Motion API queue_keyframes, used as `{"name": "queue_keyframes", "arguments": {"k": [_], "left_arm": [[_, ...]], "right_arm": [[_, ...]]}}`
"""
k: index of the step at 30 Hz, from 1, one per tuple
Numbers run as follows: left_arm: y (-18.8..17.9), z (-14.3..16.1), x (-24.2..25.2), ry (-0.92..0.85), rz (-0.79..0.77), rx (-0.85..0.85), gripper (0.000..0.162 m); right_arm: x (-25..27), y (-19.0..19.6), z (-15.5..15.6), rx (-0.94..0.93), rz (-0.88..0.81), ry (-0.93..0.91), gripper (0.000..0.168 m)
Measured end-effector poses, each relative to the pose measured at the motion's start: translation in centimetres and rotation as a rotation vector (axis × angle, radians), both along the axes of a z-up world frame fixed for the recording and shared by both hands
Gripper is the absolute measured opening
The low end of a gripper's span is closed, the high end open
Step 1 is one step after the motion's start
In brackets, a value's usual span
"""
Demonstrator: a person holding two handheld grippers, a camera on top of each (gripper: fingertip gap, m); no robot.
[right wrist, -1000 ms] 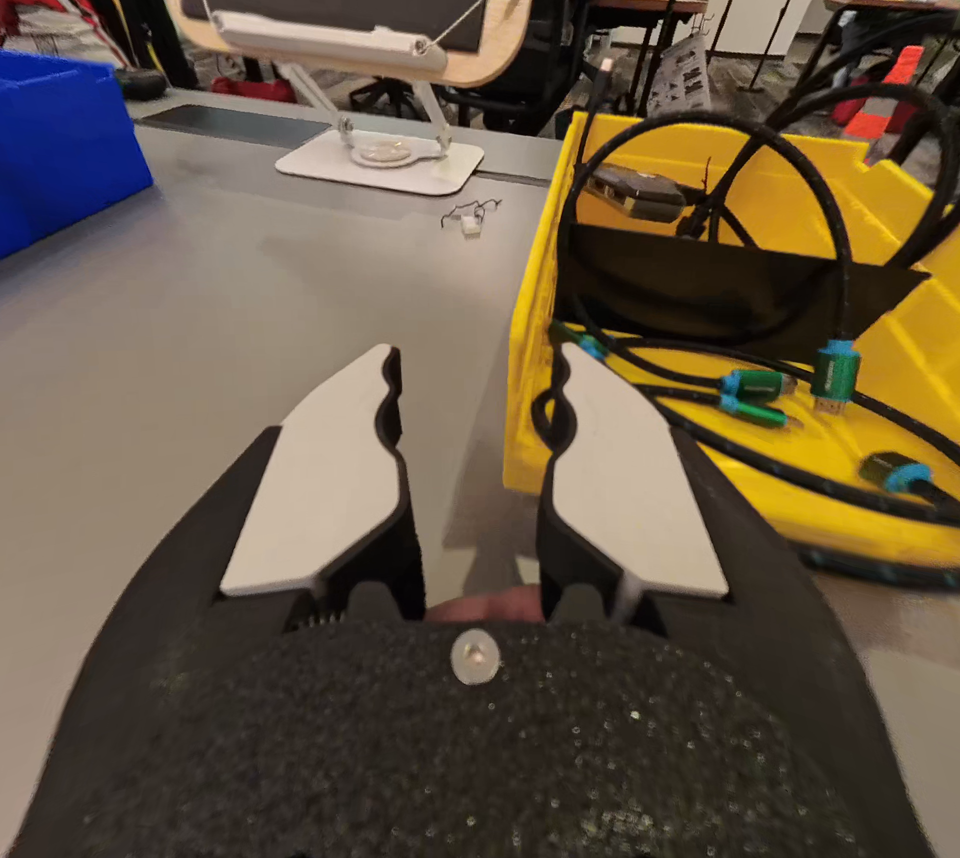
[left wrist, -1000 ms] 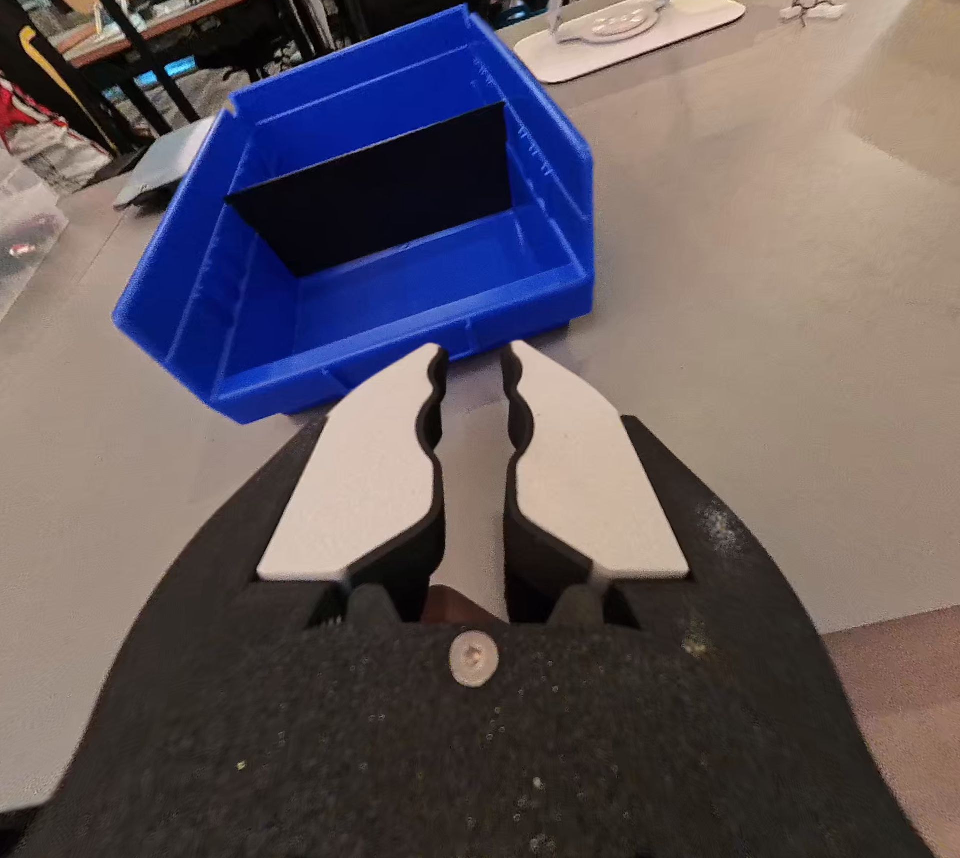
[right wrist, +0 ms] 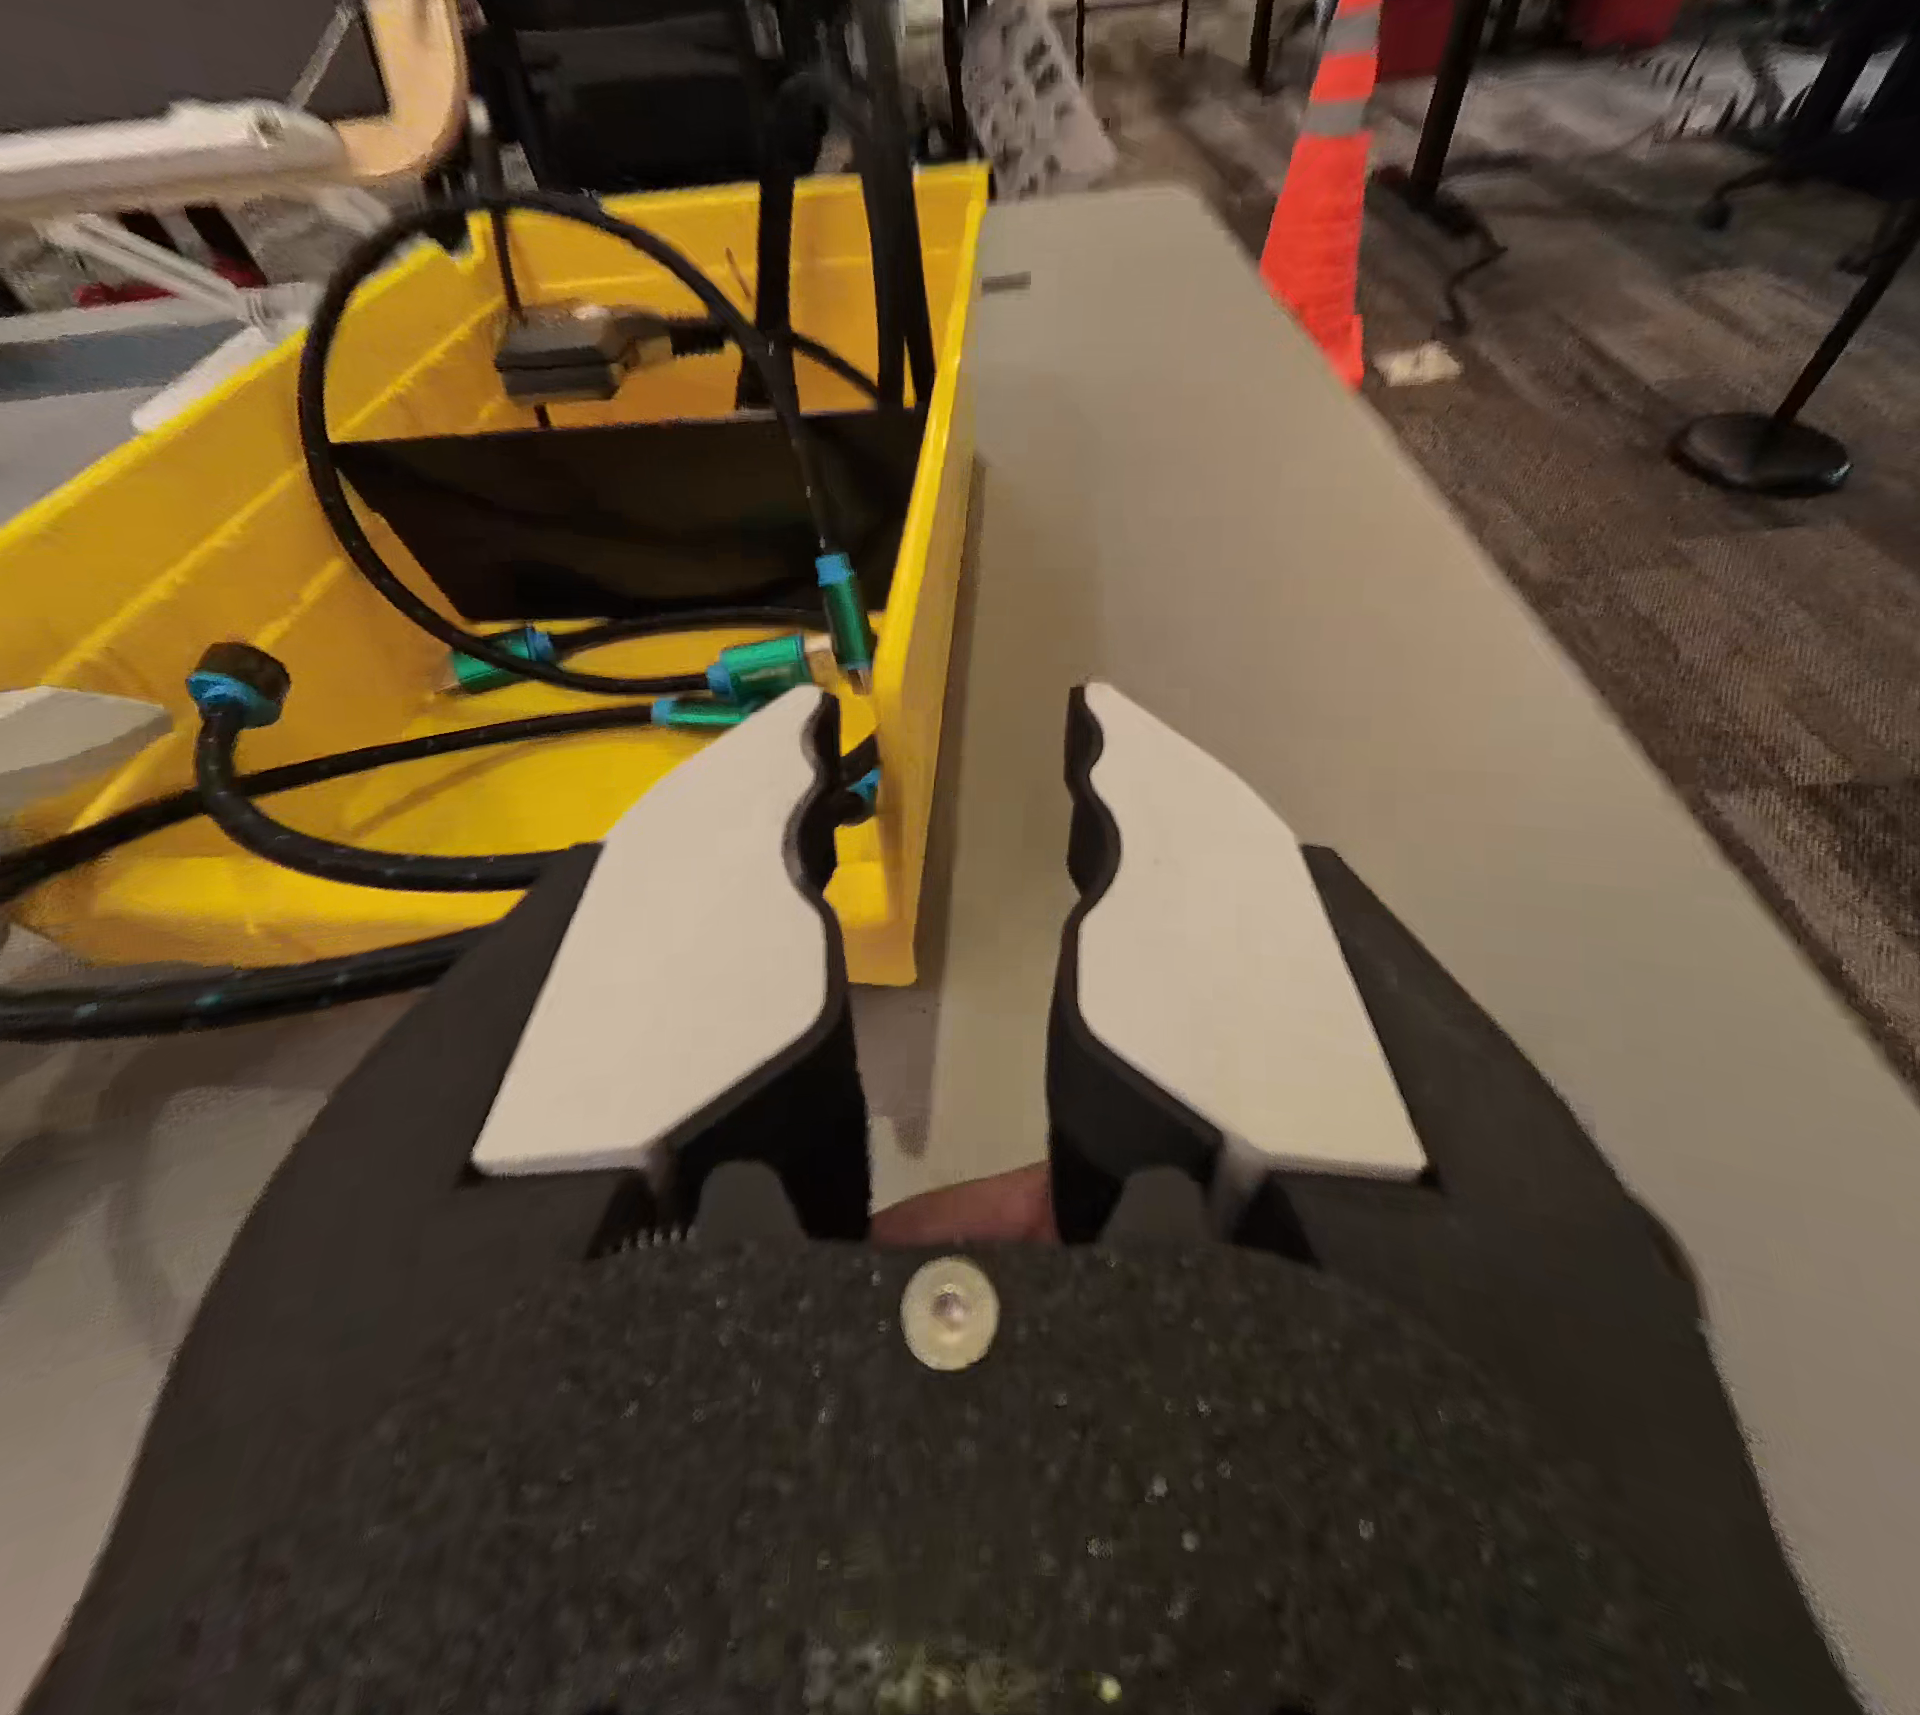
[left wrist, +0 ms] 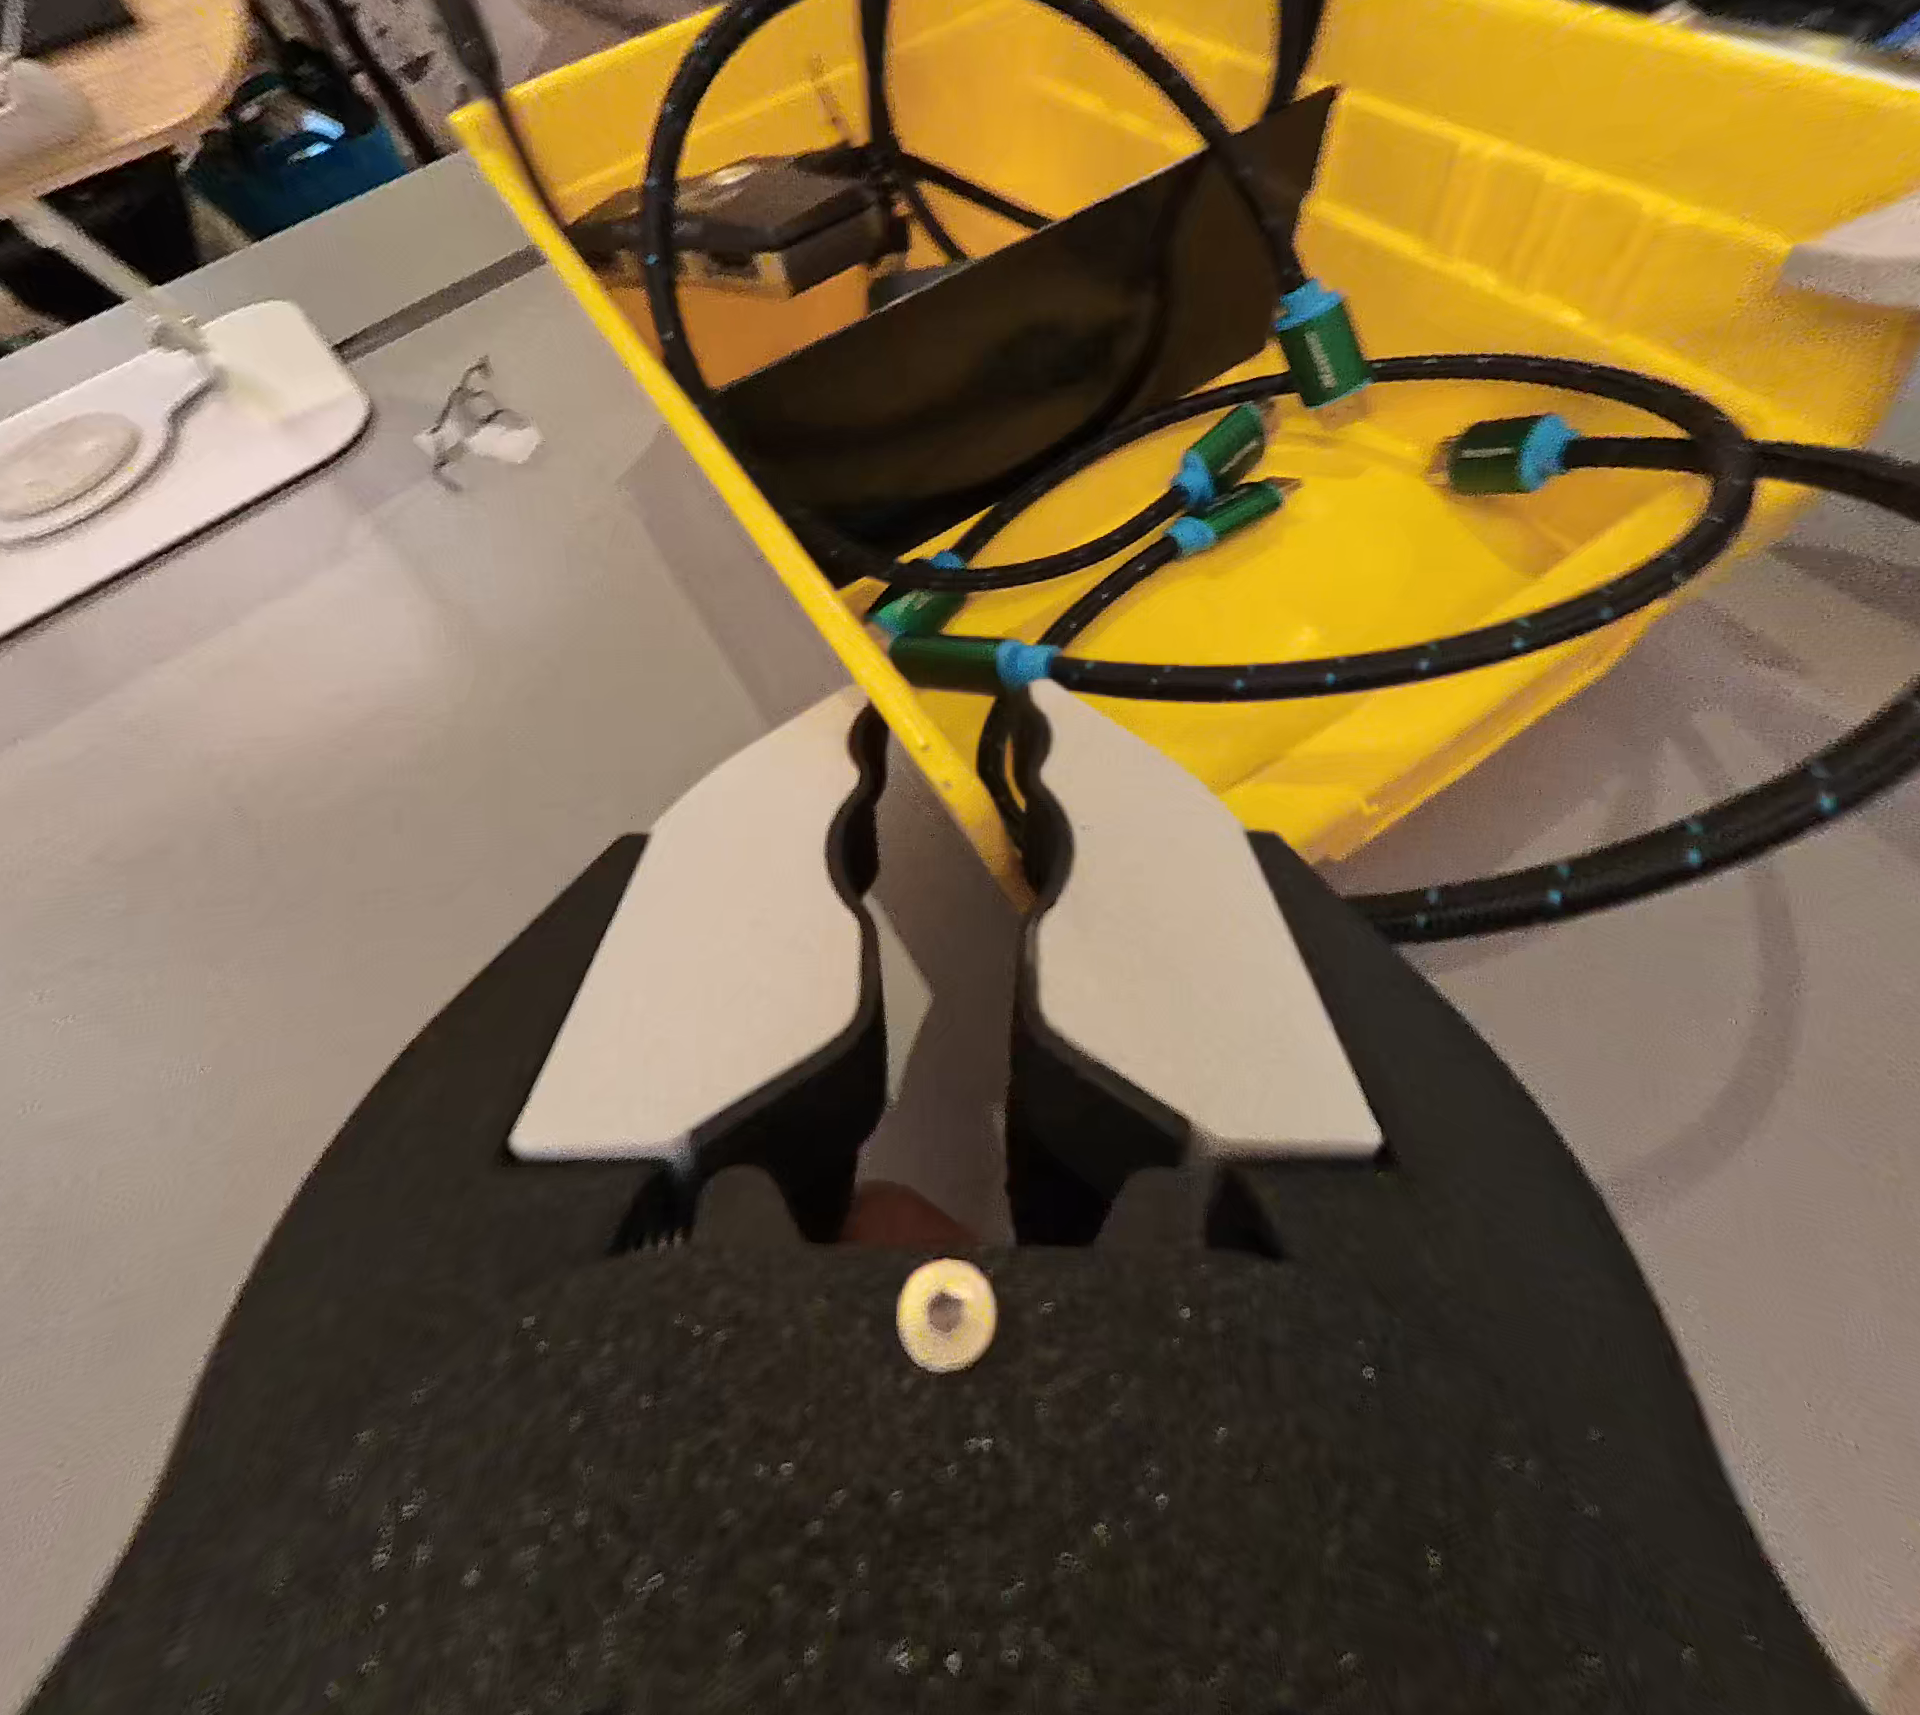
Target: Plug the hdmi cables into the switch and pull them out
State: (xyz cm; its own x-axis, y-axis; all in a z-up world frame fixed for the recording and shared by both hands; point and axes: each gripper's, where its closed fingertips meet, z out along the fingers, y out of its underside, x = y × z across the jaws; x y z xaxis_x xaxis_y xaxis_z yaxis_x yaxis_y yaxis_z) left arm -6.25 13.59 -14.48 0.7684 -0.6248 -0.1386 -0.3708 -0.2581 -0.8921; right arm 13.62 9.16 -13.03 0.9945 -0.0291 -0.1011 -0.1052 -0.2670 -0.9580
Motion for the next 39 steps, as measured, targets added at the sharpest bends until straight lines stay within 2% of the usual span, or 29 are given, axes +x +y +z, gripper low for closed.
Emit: {"name": "queue_keyframes", "arguments": {"k": [1, 4, 5, 8, 11, 18, 21, 26, 33, 37, 39], "left_arm": [[0.3, 0.0, -0.7, 0.01, 0.033, -0.006, 0.018], [0.5, 0.0, -2.3, -0.005, 0.042, 0.001, 0.015], [0.3, 0.0, -2.6, -0.009, 0.024, 0.013, 0.016], [0.0, 0.1, -5.3, 0.023, 0.082, 0.033, 0.013], [0.2, 1.0, -8.2, -0.015, 0.161, 0.026, 0.01], [1.0, 4.4, -16.0, -0.018, 0.341, 0.141, 0.007], [1.2, 4.1, -20.4, -0.007, 0.419, 0.122, 0.007], [1.1, 1.7, -25.3, 0.017, 0.491, 0.029, 0.006], [1.2, 0.3, -27.0, 0.063, 0.512, 0.034, 0.009], [-1.6, 1.6, -26.9, -0.13, 0.411, -0.002, 0.022], [-3.2, 2.9, -28.7, -0.167, 0.409, 0.035, 0.027]], "right_arm": [[-0.8, 0.6, -0.8, -0.045, 0.021, 0.022, 0.039], [-4.3, 1.6, -2.0, -0.133, 0.109, 0.093, 0.019], [-4.4, 1.6, -1.9, -0.15, 0.045, 0.084, 0.014], [-5.9, 1.5, -1.0, -0.132, -0.031, -0.132, 0.003], [-8.8, 1.5, -0.1, -0.092, -0.012, -0.157, 0.003], [-15.9, 3.7, 3.5, 0.058, 0.045, -0.124, 0.003], [-20.2, 5.3, 3.6, 0.058, 0.107, -0.098, 0.003], [-25.6, 6.5, 1.1, -0.012, 0.21, -0.106, 0.003], [-27.4, 7.0, -0.6, -0.033, 0.354, -0.164, 0.007], [-27.6, 5.9, -0.3, 0.006, 0.516, -0.151, 0.012], [-27.0, 5.2, 0.2, 0.028, 0.552, -0.098, 0.018]]}}
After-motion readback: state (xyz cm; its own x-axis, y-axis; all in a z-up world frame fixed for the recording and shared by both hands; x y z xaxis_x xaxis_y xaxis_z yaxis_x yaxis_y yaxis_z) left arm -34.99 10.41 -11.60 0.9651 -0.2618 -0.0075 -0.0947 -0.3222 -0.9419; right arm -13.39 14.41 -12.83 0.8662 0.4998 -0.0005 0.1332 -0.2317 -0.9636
